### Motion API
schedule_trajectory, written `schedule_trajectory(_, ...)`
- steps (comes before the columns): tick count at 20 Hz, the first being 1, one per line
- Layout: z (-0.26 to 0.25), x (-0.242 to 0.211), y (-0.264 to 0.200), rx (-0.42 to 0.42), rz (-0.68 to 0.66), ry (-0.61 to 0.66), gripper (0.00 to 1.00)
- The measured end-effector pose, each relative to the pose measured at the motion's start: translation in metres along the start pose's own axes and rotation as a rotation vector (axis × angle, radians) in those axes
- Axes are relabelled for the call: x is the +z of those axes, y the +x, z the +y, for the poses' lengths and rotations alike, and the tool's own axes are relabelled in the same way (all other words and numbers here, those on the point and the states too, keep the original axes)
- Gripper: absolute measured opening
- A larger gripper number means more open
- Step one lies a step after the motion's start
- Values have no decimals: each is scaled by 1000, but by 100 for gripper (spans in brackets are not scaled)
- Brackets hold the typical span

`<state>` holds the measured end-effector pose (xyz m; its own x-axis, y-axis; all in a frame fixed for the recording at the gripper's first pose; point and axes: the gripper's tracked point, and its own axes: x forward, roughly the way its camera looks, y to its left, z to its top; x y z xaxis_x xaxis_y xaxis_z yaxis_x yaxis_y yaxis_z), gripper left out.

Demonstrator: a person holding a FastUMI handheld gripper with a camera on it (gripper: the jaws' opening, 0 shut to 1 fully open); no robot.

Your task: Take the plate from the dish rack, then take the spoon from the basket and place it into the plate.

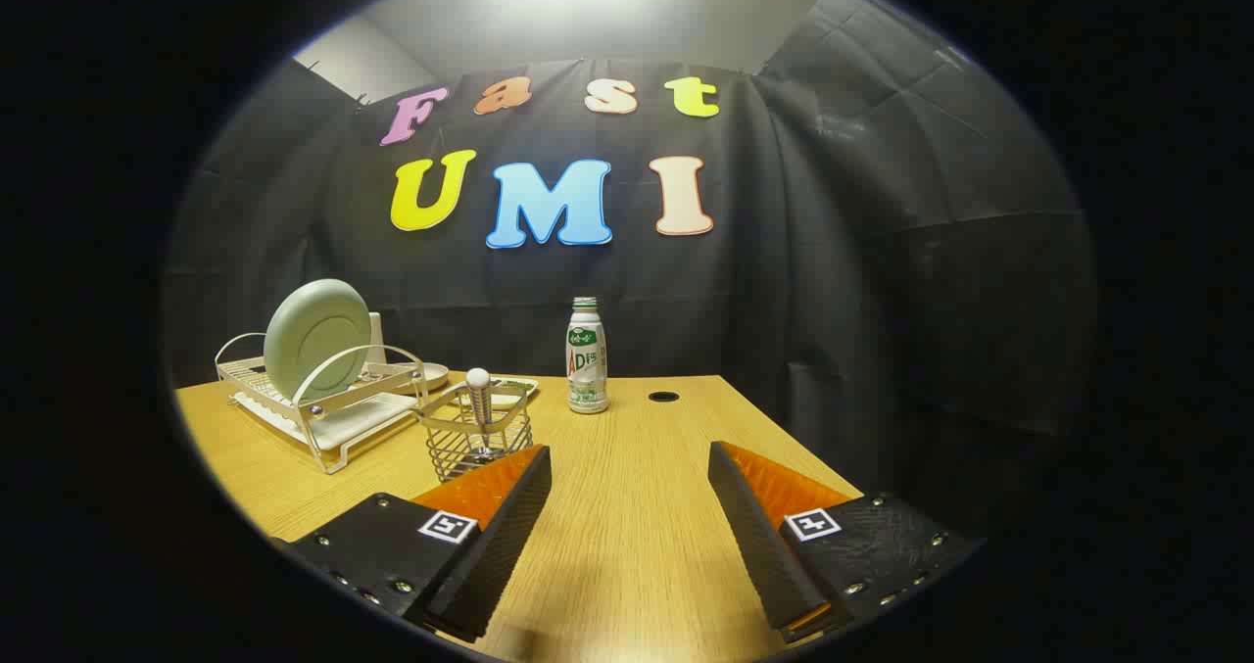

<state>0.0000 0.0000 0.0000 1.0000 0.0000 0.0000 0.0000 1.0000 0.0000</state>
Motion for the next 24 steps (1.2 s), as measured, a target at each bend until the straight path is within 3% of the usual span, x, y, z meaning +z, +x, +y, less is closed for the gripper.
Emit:
schedule_trajectory(5,-2,-2,11,-4,16,6,99)
schedule_trajectory(10,-10,-6,64,-43,65,0,99)
schedule_trajectory(13,-19,22,79,-88,17,5,99)
schedule_trajectory(17,-39,82,47,-157,-56,-50,98)
schedule_trajectory(24,-9,153,-32,-152,-66,-101,98)
